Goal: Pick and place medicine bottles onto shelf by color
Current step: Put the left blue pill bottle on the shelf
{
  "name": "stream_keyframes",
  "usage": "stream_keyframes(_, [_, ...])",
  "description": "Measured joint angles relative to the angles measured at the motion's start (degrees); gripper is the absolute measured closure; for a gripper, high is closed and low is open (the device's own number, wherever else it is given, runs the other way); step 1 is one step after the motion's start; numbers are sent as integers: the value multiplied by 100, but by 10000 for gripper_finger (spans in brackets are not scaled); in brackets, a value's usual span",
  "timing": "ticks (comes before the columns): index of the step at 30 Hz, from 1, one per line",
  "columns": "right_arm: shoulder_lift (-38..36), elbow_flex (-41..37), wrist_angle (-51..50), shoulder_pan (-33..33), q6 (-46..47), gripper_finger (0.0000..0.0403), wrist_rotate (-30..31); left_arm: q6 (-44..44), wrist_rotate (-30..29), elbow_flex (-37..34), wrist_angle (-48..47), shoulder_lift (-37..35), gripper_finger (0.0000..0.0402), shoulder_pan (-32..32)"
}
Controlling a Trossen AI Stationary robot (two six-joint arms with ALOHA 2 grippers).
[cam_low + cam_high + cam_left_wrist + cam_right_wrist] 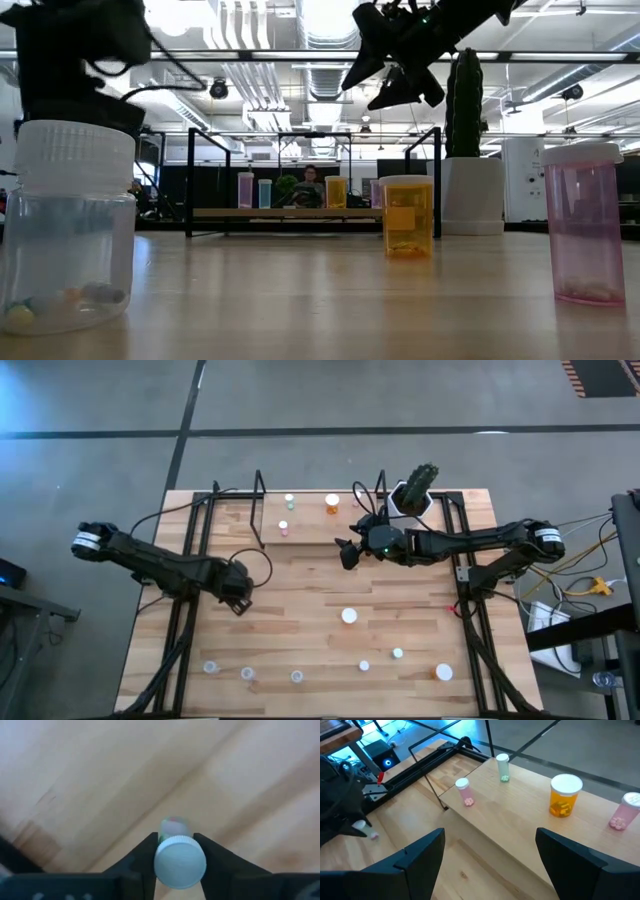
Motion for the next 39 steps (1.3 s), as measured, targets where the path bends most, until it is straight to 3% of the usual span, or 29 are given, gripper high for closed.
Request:
stream_keyframes(4, [-2, 0, -3, -2, -8, 101, -16, 451, 228, 641, 6, 24, 317, 167])
stream_keyframes(9, [-159, 0, -195, -3, 2, 101, -374, 1589, 248, 1913, 181, 558, 319, 1005])
stream_keyframes(16, [-934, 0, -1558, -4, 492, 102, -396, 3570, 447, 4253, 284, 2459, 321, 2378])
stream_keyframes(20, [-1283, 0, -2138, -3, 767, 104, -392, 4139, 527, 5494, 185, 3491, 322, 2901])
stream_keyframes(25, [-1373, 0, -2256, -4, 988, 104, -387, 4534, 529, 6637, -603, 4537, 313, 3361])
stream_keyframes(31, [-1246, 0, -2258, -2, 997, 104, -394, 4661, 506, 7058, -888, 5241, 311, 3729])
stream_keyframes(39, [-1125, -2, -2286, -3, 831, 104, -394, 4621, 265, 6989, -913, 5458, 309, 3914])
